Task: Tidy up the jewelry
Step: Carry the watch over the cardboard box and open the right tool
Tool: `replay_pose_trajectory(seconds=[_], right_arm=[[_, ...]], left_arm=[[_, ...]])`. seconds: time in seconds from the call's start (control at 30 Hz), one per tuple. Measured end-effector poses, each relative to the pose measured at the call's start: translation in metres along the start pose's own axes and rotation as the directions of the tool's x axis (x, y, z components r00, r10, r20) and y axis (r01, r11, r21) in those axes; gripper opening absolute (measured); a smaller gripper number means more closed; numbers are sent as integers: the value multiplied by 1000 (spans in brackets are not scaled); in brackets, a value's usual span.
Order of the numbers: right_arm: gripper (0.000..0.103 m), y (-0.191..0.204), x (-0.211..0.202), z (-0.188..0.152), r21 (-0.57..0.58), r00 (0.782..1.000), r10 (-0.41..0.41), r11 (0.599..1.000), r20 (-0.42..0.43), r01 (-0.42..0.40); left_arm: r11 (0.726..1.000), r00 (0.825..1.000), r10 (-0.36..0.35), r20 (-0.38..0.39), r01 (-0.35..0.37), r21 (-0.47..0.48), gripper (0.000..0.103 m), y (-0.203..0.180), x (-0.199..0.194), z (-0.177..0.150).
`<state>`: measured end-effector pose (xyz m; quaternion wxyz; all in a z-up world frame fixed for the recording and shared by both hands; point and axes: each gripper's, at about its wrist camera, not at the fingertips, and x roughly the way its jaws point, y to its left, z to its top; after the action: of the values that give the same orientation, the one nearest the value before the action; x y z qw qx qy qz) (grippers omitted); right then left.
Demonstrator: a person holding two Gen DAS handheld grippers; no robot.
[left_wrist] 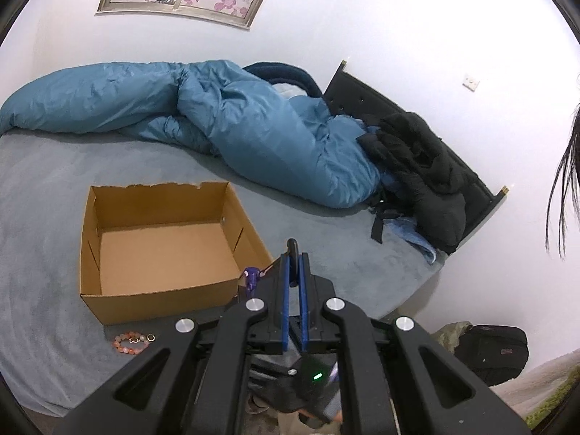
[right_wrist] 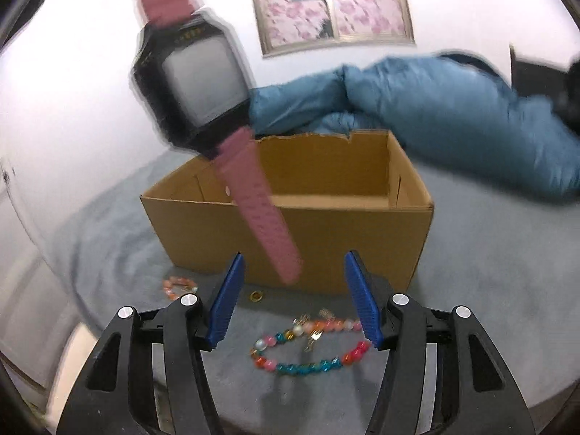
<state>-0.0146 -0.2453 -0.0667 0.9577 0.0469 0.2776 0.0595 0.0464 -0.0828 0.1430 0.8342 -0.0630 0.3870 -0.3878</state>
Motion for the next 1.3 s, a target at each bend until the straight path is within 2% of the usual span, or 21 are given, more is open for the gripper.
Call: replay_pose_trajectory(seconds=[0.07, 0.13, 0.23, 0.43, 0.53, 0.63, 0.73, 0.83, 0.97, 1.03, 1.13, 1.27, 1.3], right_arm=[[45, 7, -4, 0, -38, 999, -26, 999, 33, 27], [23, 6, -7, -1, -57, 996, -73, 996, 43, 75], [4, -4, -10, 0, -53, 992, -116, 992, 42, 118], [1, -15, -4, 27, -120, 980, -186, 974, 68, 194], [1, -19, 9, 50, -190, 976, -211, 957, 63, 219], [1, -27, 37, 79, -263, 988, -153, 955, -28, 141], [1, -36, 73, 103, -308, 982, -113, 950, -154, 61], [1, -37, 115, 116, -407, 956, -159, 912, -248, 46], [1, -30, 173, 115, -538, 900, -236, 843, -366, 3], [1, -30, 198, 113, -560, 868, -264, 829, -421, -20], [1, -34, 230, 114, -553, 819, -287, 832, -497, -44], [3, -40, 255, 113, -538, 775, -300, 841, -556, -60], [7, -40, 261, 112, -538, 767, -308, 841, -564, -58]], left_arm=[[1000, 1000, -6, 14, 6, 2, 4, -1, -6, 0], [1000, 1000, -17, 22, 18, -7, 4, 1, -10, 1], [999, 999, -27, 40, 28, -19, 4, 6, -16, 3], [999, 996, -6, 93, 9, -37, 4, 28, -21, 15], [997, 994, 20, 108, -12, -79, 4, 56, -16, 28], [988, 994, 58, 90, -44, -150, 4, 99, 0, 43], [973, 993, 109, 39, -98, -210, 4, 139, 22, 52], [960, 989, 147, -10, -145, -241, 4, 174, 52, 57], [948, 969, 234, -83, -246, -201, 4, 202, 100, 60], [943, 957, 264, -120, -283, -176, 4, 213, 122, 62], [933, 935, 312, -167, -334, -132, 4, 228, 152, 66], [919, 906, 361, -220, -386, -80, 5, 239, 182, 70], [918, 900, 365, -237, -391, -72, 6, 240, 187, 70]])
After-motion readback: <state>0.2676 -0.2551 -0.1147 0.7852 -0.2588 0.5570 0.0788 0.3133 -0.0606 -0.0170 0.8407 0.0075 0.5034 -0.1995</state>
